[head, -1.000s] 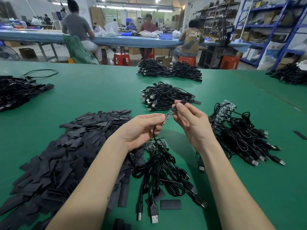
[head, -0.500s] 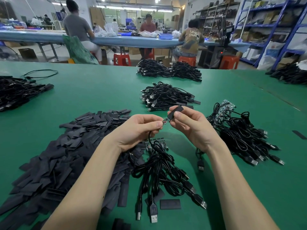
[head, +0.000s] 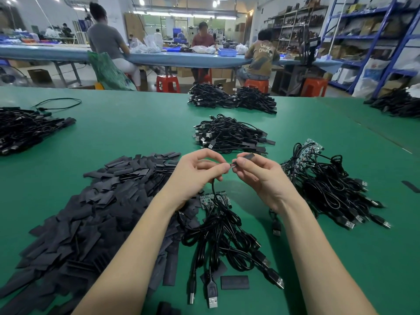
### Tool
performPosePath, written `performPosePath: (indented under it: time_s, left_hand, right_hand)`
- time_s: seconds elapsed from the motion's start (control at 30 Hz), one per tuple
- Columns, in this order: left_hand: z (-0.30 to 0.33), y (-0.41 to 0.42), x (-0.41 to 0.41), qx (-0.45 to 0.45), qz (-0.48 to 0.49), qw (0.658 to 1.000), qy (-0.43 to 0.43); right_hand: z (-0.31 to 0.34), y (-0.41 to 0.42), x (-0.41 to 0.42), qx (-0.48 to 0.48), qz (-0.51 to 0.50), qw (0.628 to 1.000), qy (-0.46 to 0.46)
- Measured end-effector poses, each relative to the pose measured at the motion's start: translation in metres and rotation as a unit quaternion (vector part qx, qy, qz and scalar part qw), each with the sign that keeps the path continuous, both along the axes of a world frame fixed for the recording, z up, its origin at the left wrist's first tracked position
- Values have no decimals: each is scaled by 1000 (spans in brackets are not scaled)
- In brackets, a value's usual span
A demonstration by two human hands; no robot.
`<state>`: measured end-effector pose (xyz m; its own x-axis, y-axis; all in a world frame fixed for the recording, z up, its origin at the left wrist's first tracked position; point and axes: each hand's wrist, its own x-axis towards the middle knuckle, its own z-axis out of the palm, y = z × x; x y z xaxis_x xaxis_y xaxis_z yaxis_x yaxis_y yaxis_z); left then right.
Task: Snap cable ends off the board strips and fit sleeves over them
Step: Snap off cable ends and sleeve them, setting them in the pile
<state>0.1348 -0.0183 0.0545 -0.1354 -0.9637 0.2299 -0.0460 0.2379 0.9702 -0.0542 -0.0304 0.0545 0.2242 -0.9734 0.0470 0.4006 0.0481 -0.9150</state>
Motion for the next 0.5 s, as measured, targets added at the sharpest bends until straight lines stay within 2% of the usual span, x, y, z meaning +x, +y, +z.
performPosePath:
  time_s: [0.23,0.5]
  left_hand:
    - [-3,-1,-3,-69,6,997,-34]
    - [-2,-1,-2,-70,2,996,-58]
  right_hand:
    - [-3,-2,-5,63,-25,997,-34]
    - [-7,0,-1,68,-9,998,-11]
